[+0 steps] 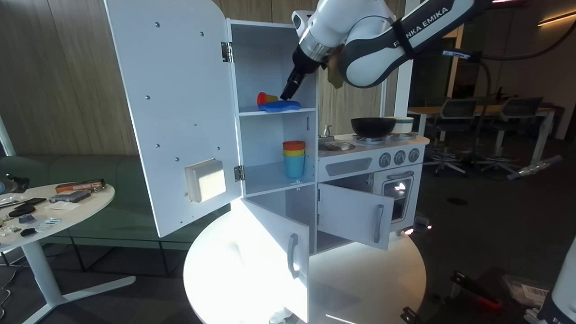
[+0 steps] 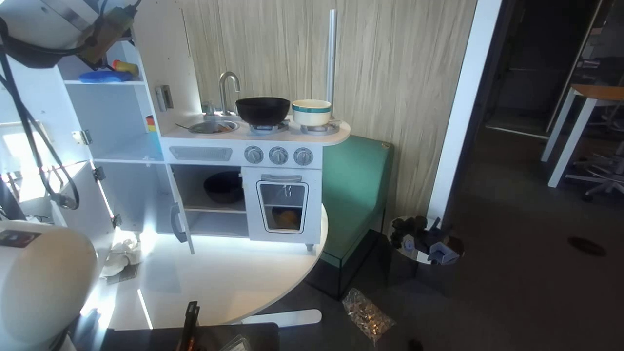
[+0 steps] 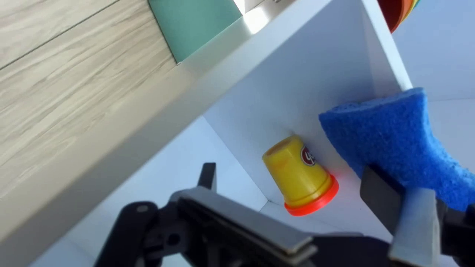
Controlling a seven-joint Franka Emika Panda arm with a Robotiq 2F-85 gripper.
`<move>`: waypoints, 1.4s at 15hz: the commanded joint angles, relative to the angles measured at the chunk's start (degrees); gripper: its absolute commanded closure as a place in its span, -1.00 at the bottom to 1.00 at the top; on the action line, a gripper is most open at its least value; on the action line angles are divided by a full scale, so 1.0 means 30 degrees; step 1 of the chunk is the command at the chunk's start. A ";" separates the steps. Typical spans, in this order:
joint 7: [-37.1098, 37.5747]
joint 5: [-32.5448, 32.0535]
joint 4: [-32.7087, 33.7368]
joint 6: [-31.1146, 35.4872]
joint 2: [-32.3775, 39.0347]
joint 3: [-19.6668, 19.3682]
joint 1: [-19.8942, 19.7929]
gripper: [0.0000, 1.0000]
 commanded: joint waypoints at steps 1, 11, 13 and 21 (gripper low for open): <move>0.1232 -0.1215 0.0022 0.0043 -0.0734 0.0272 -0.0406 -1.00; 0.0756 0.2709 -0.1586 -0.0833 -0.3196 0.0062 0.1821 -1.00; 0.0684 0.4824 -0.2010 -0.1734 -0.4063 0.0257 0.2428 -1.00; -0.0146 0.9651 -0.2037 -0.5912 -0.7140 0.1211 0.4054 -1.00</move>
